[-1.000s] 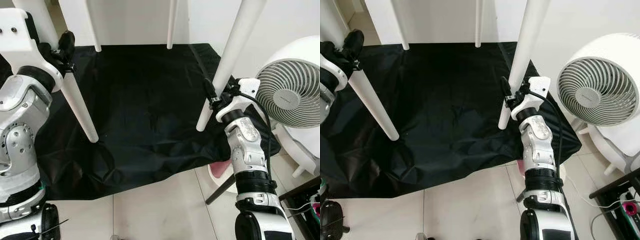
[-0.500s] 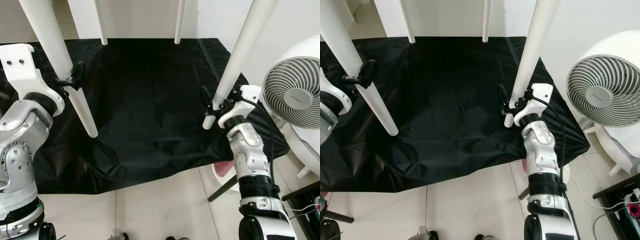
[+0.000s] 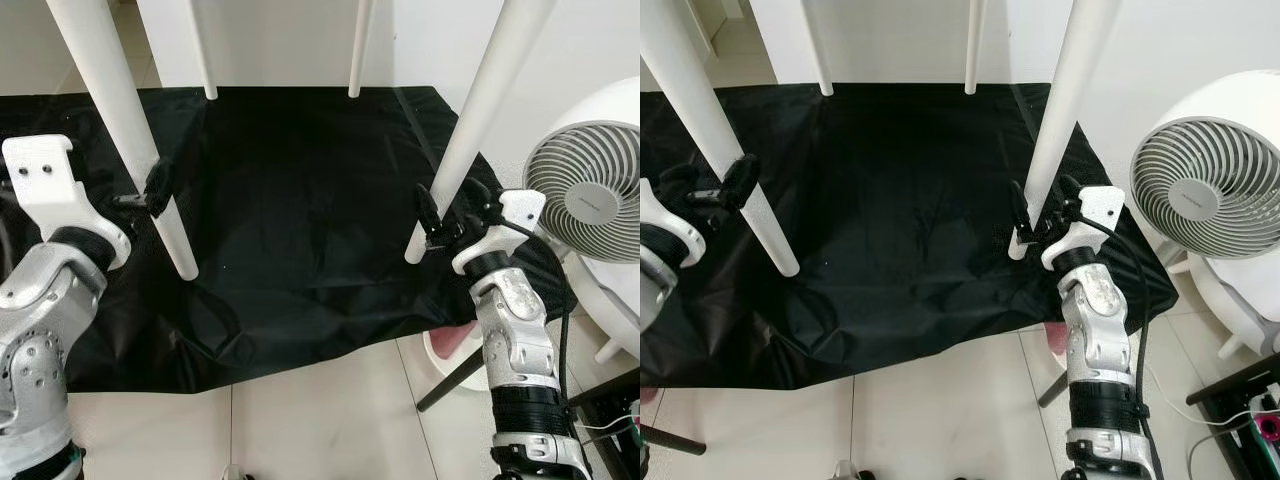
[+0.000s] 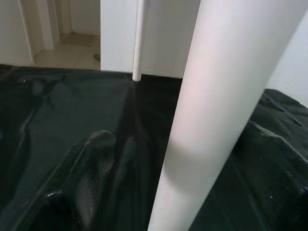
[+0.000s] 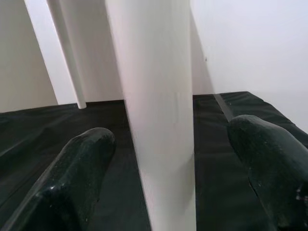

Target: Building children table

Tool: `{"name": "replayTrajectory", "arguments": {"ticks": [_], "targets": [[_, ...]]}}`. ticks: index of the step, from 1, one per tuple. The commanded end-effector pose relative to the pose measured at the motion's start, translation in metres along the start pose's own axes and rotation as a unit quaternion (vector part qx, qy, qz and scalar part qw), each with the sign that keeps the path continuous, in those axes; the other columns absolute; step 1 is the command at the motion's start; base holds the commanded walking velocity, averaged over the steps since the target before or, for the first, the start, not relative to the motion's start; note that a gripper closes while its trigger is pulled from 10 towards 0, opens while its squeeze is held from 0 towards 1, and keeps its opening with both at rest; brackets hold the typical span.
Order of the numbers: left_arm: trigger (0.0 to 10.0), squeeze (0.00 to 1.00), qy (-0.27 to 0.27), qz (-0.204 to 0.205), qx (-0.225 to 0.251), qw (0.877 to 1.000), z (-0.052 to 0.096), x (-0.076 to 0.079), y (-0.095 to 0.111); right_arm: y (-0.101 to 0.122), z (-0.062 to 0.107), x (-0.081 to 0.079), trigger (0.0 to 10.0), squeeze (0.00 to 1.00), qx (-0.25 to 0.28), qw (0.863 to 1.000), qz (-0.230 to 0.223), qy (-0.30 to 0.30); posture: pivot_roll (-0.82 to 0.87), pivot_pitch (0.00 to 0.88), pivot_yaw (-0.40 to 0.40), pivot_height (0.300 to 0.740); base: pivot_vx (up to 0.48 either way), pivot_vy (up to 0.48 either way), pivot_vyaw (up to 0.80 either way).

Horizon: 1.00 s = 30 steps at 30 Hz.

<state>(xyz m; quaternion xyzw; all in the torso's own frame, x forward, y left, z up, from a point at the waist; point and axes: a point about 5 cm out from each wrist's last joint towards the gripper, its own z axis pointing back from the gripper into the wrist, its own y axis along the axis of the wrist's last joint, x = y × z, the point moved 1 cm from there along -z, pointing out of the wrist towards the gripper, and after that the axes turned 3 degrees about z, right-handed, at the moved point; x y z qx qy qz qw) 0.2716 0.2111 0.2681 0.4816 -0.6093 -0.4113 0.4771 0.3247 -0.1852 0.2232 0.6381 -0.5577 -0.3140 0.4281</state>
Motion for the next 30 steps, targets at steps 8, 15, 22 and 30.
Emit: {"name": "replayTrajectory", "arguments": {"ticks": [8,15,22,30], "targets": [[10.0,0.00,-0.011,0.014,0.006,1.000,0.018,-0.002,-0.017,-0.001,0.023,-0.005,10.0,0.00,-0.001,1.000,0.001,-0.010,0.06,0.135,0.000,0.740,0.000,0.000,0.00],[10.0,0.00,-0.008,-0.005,-0.002,1.000,0.035,0.000,-0.034,-0.007,0.044,-0.013,10.0,0.00,-0.020,1.000,0.000,-0.009,0.05,0.129,0.001,0.740,0.000,0.000,0.00],[10.0,0.00,-0.014,-0.021,0.011,1.000,0.044,0.002,-0.041,-0.010,0.053,-0.018,10.0,0.00,-0.033,0.999,0.004,0.002,0.05,0.128,0.001,0.740,0.000,0.000,0.00],[10.0,0.00,-0.020,-0.017,-0.025,0.999,0.065,0.002,-0.076,-0.026,0.074,-0.023,10.0,0.00,-0.071,0.997,0.014,0.014,0.05,0.123,-0.003,0.740,0.000,0.000,0.00]]}}
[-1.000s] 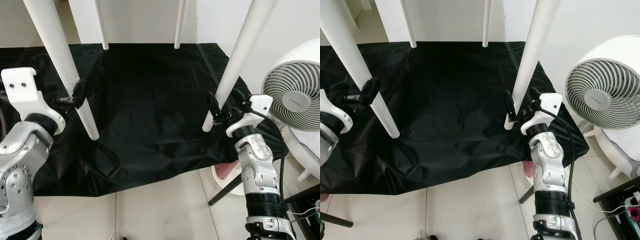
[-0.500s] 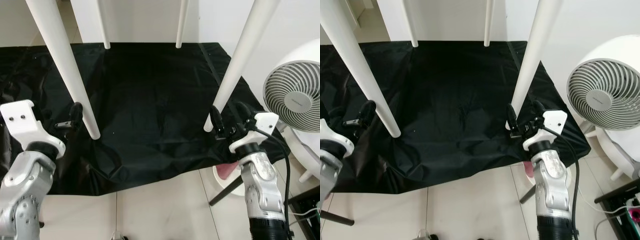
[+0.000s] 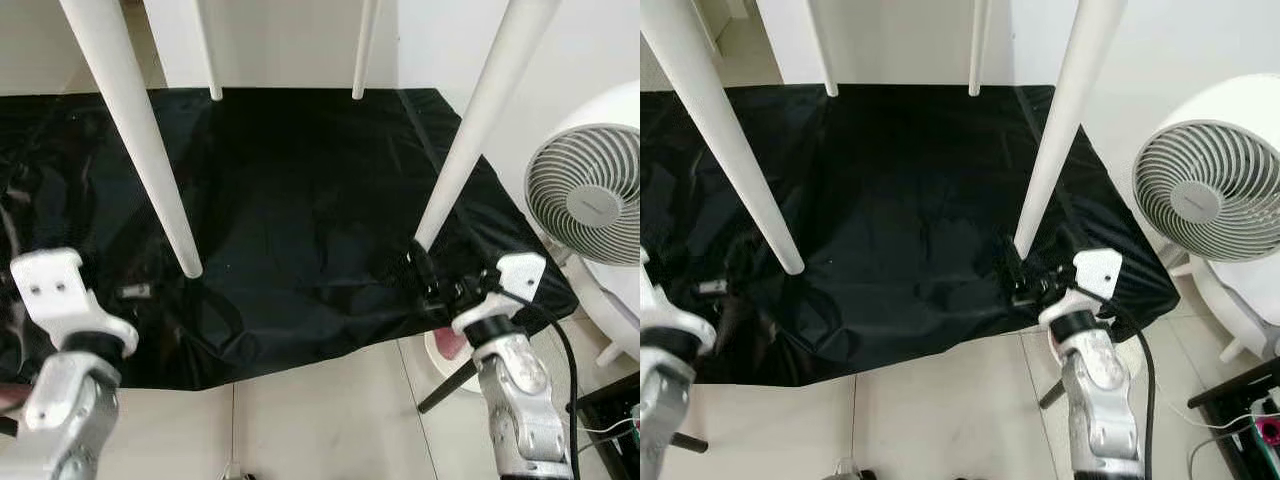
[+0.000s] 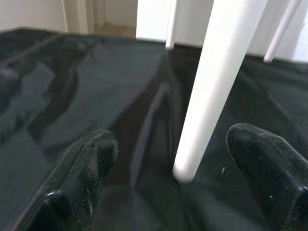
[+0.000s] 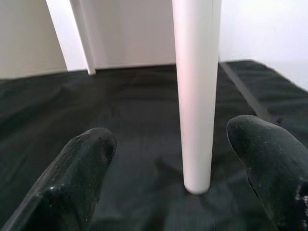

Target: Building children table

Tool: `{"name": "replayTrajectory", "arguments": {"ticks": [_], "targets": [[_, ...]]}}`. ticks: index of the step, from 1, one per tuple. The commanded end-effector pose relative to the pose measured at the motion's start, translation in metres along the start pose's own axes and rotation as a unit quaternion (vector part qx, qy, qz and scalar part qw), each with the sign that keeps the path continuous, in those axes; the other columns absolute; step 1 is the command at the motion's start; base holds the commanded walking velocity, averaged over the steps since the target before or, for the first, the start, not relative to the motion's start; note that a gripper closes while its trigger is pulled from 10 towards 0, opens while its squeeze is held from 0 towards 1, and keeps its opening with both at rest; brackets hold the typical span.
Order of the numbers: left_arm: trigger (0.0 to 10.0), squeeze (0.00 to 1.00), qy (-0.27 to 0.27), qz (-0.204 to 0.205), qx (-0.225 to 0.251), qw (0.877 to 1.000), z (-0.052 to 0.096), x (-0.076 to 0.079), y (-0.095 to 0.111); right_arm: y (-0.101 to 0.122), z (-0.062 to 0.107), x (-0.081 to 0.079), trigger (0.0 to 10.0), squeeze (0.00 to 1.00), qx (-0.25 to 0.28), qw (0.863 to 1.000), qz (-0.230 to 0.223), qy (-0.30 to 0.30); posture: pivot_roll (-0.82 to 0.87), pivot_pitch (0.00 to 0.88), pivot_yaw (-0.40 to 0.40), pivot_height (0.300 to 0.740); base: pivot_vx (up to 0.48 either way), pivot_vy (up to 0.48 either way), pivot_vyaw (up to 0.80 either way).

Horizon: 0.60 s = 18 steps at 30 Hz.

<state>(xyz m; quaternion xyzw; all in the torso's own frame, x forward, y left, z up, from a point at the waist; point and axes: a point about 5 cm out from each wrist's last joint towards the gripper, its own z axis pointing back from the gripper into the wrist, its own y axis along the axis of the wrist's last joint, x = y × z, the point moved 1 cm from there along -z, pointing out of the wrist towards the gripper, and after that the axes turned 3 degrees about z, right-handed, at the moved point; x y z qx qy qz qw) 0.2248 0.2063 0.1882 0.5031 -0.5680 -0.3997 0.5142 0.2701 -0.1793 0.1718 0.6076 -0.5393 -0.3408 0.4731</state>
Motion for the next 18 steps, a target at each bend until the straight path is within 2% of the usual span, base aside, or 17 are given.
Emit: {"name": "replayTrajectory", "arguments": {"ticks": [1,7,8,9,11,12,14,18], "targets": [[10.0,0.00,-0.077,-0.006,-0.006,0.997,0.004,0.008,-0.007,-0.005,0.004,-0.003,10.0,0.00,-0.009,1.000,0.007,0.007,0.05,0.123,-0.003,0.740,0.000,0.000,0.00],[10.0,0.00,-0.080,-0.033,-0.036,0.996,0.015,0.004,-0.034,-0.023,0.017,-0.009,10.0,0.00,-0.040,0.999,0.018,0.016,0.05,0.119,-0.004,0.740,0.000,0.000,0.00],[10.0,0.00,-0.076,-0.041,-0.046,0.995,0.020,0.000,-0.045,-0.035,0.024,-0.010,10.0,0.00,-0.059,0.998,0.023,0.019,0.05,0.116,-0.003,0.740,0.000,0.000,0.00],[10.0,0.00,-0.076,-0.041,-0.046,0.995,0.020,0.000,-0.045,-0.035,0.024,-0.010,10.0,0.00,-0.059,0.998,0.023,0.019,0.05,0.116,-0.003,0.740,0.000,0.000,0.00],[10.0,0.00,-0.070,-0.053,-0.077,0.993,0.029,-0.007,-0.071,-0.060,0.041,-0.011,10.0,0.00,-0.103,0.994,0.038,0.021,0.05,0.108,-0.002,0.740,0.000,0.000,0.00],[10.0,0.00,-0.070,-0.053,-0.077,0.993,0.029,-0.007,-0.071,-0.060,0.041,-0.011,10.0,0.00,-0.103,0.994,0.038,0.021,0.05,0.108,-0.002,0.740,0.000,0.000,0.00],[10.0,0.00,-0.057,-0.062,-0.104,0.991,0.035,-0.012,-0.091,-0.078,0.053,-0.009,10.0,0.00,-0.134,0.990,0.048,0.017,0.04,0.099,0.001,0.740,0.000,0.000,0.00],[10.0,0.00,-0.055,-0.074,-0.117,0.989,0.040,-0.013,-0.104,-0.091,0.065,-0.008,10.0,0.00,-0.158,0.985,0.064,0.016,0.04,0.099,0.001,0.740,0.000,0.000,0.00]]}}
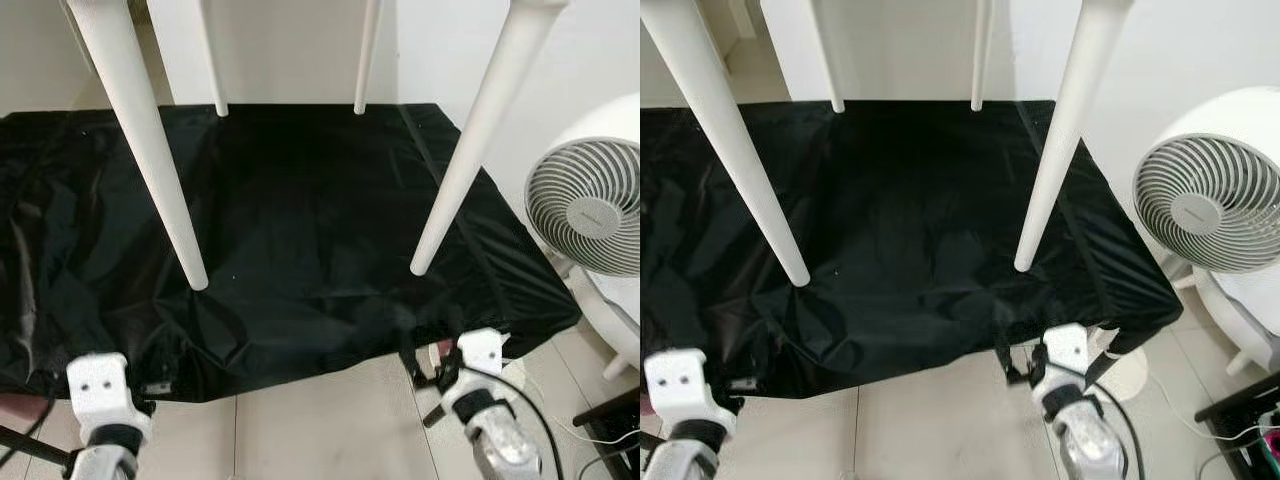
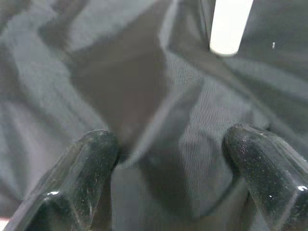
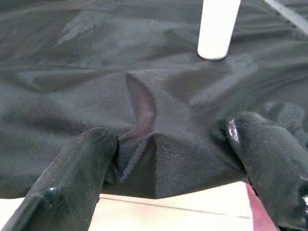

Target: Building children table

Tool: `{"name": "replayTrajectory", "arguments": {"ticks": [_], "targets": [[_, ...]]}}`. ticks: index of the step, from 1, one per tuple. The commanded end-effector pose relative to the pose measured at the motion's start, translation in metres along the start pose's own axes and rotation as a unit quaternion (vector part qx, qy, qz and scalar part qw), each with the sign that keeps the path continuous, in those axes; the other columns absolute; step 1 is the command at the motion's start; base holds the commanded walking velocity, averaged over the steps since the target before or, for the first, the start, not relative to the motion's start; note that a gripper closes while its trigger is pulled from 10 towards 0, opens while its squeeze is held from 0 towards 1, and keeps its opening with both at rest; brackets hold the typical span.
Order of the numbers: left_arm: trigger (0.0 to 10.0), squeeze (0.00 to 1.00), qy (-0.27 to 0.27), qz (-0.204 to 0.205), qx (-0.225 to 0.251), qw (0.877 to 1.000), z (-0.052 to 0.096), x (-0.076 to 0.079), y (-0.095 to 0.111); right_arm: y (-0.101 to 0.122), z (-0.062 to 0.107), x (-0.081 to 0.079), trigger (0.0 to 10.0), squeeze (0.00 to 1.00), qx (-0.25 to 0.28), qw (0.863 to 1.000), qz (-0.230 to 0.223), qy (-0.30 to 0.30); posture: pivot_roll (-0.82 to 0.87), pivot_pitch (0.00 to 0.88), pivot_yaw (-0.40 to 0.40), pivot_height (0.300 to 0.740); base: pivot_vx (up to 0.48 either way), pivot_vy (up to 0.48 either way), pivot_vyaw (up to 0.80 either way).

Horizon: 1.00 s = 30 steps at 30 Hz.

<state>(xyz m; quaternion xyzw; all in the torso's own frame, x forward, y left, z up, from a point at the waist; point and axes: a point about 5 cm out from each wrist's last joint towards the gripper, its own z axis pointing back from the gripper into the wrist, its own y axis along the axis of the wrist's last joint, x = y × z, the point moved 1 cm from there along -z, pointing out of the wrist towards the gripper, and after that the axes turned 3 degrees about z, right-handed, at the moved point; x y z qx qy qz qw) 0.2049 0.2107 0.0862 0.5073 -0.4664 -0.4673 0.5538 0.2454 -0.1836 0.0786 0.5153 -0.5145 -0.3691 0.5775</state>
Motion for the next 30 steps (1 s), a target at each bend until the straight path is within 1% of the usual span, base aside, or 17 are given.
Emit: {"name": "replayTrajectory", "arguments": {"ticks": [1,2,3,4,6,7,8,9,11,12,15,21,23,26,27,29,30], "targets": [[10.0,0.00,-0.097,-0.012,-0.013,0.995,0.004,0.011,-0.009,-0.014,0.008,0.000,10.0,0.00,-0.028,1.000,0.006,-0.003,0.04,0.099,0.001,0.740,0.000,0.000,0.00],[10.0,0.00,-0.097,-0.012,-0.013,0.995,0.004,0.011,-0.009,-0.014,0.008,0.000,10.0,0.00,-0.028,1.000,0.006,-0.003,0.04,0.099,0.001,0.740,0.000,0.000,0.00],[10.0,0.00,-0.093,-0.023,-0.021,0.995,0.004,0.012,-0.020,-0.029,0.014,0.000,10.0,0.00,-0.055,0.998,0.008,-0.005,0.04,0.086,0.006,0.740,0.000,0.000,0.00],[10.0,0.00,-0.093,-0.023,-0.021,0.995,0.004,0.012,-0.020,-0.029,0.014,0.000,10.0,0.00,-0.055,0.998,0.008,-0.005,0.04,0.086,0.006,0.740,0.000,0.000,0.00],[10.0,0.00,-0.075,-0.026,-0.046,0.996,0.000,0.008,-0.046,-0.061,0.027,0.001,10.0,0.00,-0.118,0.993,-0.009,-0.019,0.04,0.066,0.015,0.740,0.000,0.000,0.00],[10.0,0.00,-0.075,-0.026,-0.046,0.996,0.000,0.008,-0.046,-0.061,0.027,0.001,10.0,0.00,-0.118,0.993,-0.009,-0.019,0.04,0.066,0.015,0.740,0.000,0.000,0.00],[10.0,0.00,-0.065,-0.031,-0.057,0.996,-0.002,0.005,-0.059,-0.073,0.033,0.001,10.0,0.00,-0.142,0.989,-0.013,-0.026,0.04,0.052,0.021,0.740,0.000,0.000,0.00],[10.0,0.00,-0.065,-0.031,-0.057,0.996,-0.002,0.005,-0.059,-0.073,0.033,0.001,10.0,0.00,-0.142,0.989,-0.013,-0.026,0.04,0.052,0.021,0.740,0.000,0.000,0.00],[10.0,0.00,-0.062,-0.029,-0.067,0.995,-0.002,0.002,-0.072,-0.087,0.041,0.000,10.0,0.00,-0.166,0.985,-0.015,-0.032,0.03,0.036,0.032,0.740,0.000,0.000,0.00],[10.0,0.00,-0.062,-0.029,-0.067,0.995,-0.002,0.002,-0.072,-0.087,0.041,0.000,10.0,0.00,-0.166,0.985,-0.015,-0.032,0.03,0.036,0.032,0.740,0.000,0.000,0.00],[10.0,0.00,-0.068,-0.036,-0.088,0.993,0.001,0.001,-0.086,-0.097,0.051,-0.003,10.0,0.00,-0.188,0.982,-0.014,-0.034,0.03,0.028,0.038,0.740,0.000,0.000,0.00],[10.0,0.00,-0.074,-0.044,-0.095,0.992,0.001,-0.002,-0.094,-0.103,0.056,-0.003,10.0,0.00,-0.194,0.980,-0.010,-0.035,0.02,0.023,0.046,0.740,0.000,0.000,0.00],[10.0,0.00,-0.079,-0.046,-0.093,0.991,0.002,-0.003,-0.097,-0.100,0.055,-0.003,10.0,0.00,-0.178,0.983,-0.011,-0.036,0.02,0.021,0.046,0.740,0.000,0.000,0.00],[10.0,0.00,-0.080,-0.046,-0.091,0.992,0.002,-0.003,-0.098,-0.099,0.054,-0.003,10.0,0.00,-0.172,0.984,-0.011,-0.036,0.02,0.021,0.046,0.740,0.000,0.000,0.00],[10.0,0.00,-0.082,-0.047,-0.090,0.991,0.002,-0.003,-0.098,-0.095,0.051,-0.004,10.0,0.00,-0.156,0.987,-0.013,-0.033,0.02,0.021,0.047,0.740,0.000,0.000,0.00],[10.0,0.00,-0.083,-0.048,-0.089,0.991,0.002,-0.004,-0.099,-0.092,0.049,-0.004,10.0,0.00,-0.146,0.989,-0.015,-0.031,0.02,0.021,0.047,0.740,0.000,0.000,0.00],[10.0,0.00,-0.084,-0.051,-0.088,0.991,0.003,-0.007,-0.100,-0.089,0.052,-0.005,10.0,0.00,-0.133,0.991,-0.017,-0.023,0.03,0.017,0.041,0.740,0.000,0.000,0.00]]}}
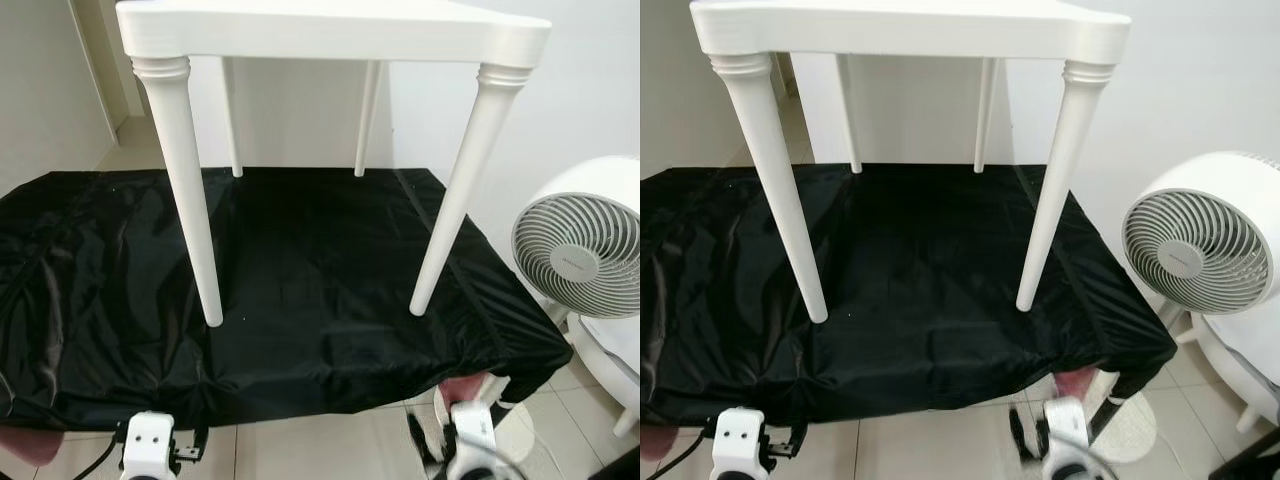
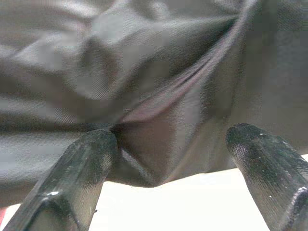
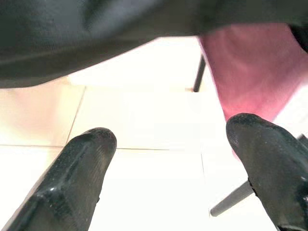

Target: Building children table

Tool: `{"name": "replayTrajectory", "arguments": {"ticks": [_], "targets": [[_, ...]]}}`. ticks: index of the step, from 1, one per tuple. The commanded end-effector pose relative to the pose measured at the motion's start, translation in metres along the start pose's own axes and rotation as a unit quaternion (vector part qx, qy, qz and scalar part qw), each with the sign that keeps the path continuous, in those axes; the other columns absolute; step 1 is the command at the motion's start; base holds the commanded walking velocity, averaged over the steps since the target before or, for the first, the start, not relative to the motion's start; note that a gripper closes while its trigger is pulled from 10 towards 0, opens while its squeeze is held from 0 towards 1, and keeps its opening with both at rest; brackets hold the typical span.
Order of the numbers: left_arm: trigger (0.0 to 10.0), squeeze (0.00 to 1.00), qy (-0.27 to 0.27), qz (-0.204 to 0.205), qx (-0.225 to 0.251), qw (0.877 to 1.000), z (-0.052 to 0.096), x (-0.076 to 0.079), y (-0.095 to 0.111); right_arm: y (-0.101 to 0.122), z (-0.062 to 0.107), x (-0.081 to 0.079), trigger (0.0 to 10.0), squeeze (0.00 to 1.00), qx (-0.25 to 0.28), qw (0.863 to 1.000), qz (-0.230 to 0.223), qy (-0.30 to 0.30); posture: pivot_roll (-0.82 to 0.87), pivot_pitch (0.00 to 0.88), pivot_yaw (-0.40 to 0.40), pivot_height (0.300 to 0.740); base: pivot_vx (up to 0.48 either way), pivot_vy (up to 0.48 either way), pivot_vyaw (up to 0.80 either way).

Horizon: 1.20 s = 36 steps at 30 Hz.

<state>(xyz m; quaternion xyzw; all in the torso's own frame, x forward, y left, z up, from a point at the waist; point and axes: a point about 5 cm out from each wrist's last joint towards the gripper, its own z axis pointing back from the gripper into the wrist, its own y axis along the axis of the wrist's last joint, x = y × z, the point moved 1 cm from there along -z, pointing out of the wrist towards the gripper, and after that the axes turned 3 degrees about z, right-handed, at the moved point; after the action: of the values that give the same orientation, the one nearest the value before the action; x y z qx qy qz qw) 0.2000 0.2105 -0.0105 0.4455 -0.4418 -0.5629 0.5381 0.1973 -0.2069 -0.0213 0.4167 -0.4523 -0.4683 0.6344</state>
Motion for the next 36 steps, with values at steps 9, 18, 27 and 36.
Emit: {"name": "replayTrajectory", "arguments": {"ticks": [9,18,27,36], "targets": [[10.0,0.00,-0.017,-0.016,-0.018,1.000,0.005,-0.007,-0.014,-0.010,0.010,0.002,10.0,0.00,-0.007,1.000,0.005,0.012,0.02,0.006,0.046,0.740,0.000,0.000,0.00],[10.0,0.00,-0.019,-0.005,-0.094,0.995,-0.005,-0.001,-0.035,-0.040,0.002,-0.001,10.0,0.00,-0.129,0.991,-0.026,-0.007,0.04,0.001,0.039,0.740,0.000,0.000,0.00],[10.0,0.00,0.007,-0.008,-0.232,0.973,0.008,0.003,-0.072,-0.066,0.013,-0.015,10.0,0.00,-0.238,0.970,-0.045,-0.008,0.02,0.007,0.048,0.740,0.000,0.000,0.00],[10.0,0.00,0.024,-0.024,-0.322,0.946,0.023,0.006,-0.093,-0.083,0.026,-0.022,10.0,0.00,-0.314,0.948,-0.045,-0.012,0.01,0.000,0.048,0.740,0.000,0.000,0.00]]}}
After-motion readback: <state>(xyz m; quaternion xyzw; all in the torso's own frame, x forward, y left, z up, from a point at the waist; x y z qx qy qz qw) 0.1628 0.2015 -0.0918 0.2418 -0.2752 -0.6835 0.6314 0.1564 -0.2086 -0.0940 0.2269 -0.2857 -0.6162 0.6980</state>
